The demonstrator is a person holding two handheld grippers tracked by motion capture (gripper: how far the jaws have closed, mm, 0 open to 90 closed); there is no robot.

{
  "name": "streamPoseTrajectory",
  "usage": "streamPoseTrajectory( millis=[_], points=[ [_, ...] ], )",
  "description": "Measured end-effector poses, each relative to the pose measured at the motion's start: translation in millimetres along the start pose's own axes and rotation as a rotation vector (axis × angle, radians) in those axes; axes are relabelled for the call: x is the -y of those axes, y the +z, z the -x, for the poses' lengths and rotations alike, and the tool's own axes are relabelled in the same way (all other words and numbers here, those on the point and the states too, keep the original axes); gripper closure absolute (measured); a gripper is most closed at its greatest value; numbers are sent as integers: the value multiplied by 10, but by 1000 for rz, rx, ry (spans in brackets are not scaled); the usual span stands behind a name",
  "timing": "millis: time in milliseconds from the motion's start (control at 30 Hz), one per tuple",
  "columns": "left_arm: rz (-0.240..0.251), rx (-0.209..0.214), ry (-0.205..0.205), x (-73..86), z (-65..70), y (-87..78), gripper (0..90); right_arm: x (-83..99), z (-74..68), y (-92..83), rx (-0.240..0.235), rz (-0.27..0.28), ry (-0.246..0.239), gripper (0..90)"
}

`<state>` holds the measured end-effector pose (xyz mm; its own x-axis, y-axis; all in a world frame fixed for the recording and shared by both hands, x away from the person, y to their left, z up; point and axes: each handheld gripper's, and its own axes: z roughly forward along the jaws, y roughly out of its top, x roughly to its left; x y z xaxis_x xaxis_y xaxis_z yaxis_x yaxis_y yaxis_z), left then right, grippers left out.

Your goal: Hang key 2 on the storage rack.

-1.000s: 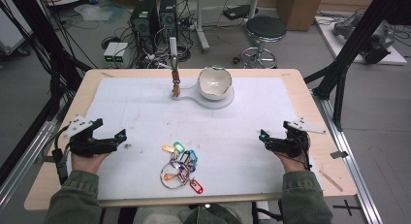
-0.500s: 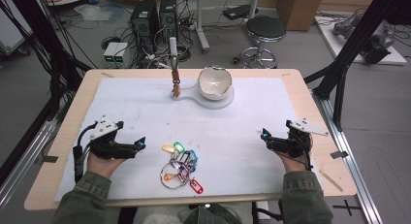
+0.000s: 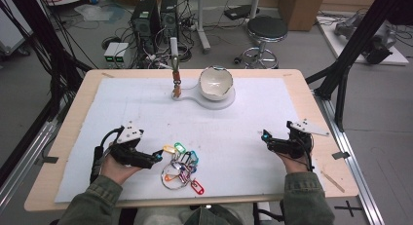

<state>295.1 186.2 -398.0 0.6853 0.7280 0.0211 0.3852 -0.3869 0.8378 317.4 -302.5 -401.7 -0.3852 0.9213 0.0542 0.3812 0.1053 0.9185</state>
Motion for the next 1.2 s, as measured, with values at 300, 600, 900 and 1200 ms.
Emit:
streamPoseTrajectory(
  millis=[300,600,900,1200],
  points=[
    [-4,41,4,-13,61,35,17,2,-3,3,-7,-3,-3,5],
    [-16,88,3,-24,139,83,17,3,-5,5,-11,-5,-4,6],
    [-57,143,31,-33,276,164,17,5,-6,8,-17,-7,-3,6],
    [-127,181,70,1,370,258,17,8,-15,20,-22,-12,-16,6]
  ],
)
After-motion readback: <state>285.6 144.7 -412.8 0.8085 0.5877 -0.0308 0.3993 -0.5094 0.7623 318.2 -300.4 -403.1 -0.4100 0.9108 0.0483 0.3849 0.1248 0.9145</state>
